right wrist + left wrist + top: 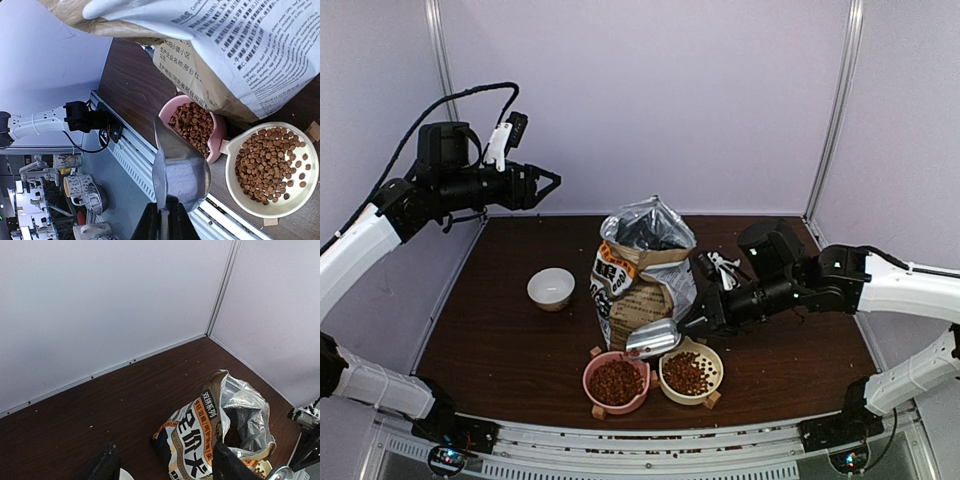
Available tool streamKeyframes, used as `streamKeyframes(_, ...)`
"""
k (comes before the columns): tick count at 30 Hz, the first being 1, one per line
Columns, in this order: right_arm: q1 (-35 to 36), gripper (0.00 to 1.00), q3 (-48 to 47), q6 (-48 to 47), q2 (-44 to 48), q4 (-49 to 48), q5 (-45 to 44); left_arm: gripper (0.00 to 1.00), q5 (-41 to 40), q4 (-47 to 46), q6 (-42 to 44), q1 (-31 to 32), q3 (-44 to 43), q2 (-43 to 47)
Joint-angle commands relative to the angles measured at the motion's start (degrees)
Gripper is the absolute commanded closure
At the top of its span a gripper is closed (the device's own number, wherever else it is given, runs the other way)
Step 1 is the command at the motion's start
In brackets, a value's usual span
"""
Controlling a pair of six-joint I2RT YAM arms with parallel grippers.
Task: Serve the pet food
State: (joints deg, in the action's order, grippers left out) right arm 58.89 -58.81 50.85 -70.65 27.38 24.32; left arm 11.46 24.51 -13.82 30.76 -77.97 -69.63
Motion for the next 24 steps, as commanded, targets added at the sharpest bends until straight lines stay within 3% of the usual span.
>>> streamKeyframes(1, 2.22, 1.00, -3.11, -5.65, -2.22, 0.78, -3.18, 0.34, -0.23, -1.75, 0.73, -0.57, 0.64, 1.12)
streamKeyframes(13, 7.20, 1.00, -7.91, -13.79, -8.99, 4.41, -11.80, 0.34, -0.19, -1.75, 0.73, -0.70, 0.63, 1.15)
streamKeyframes(19, 8.15, 1.00, -10.97, -16.82, -6.78, 7.77, -12.71, 0.34, -0.81, -1.54, 1.09, -0.79, 0.63, 1.32)
streamKeyframes(24, 8.08, 1.00, -14.59, -18.27, 0.19, 10.29, -13.56, 0.34, -3.10, -1.76, 1.84, -0.78, 1.20, 2.38)
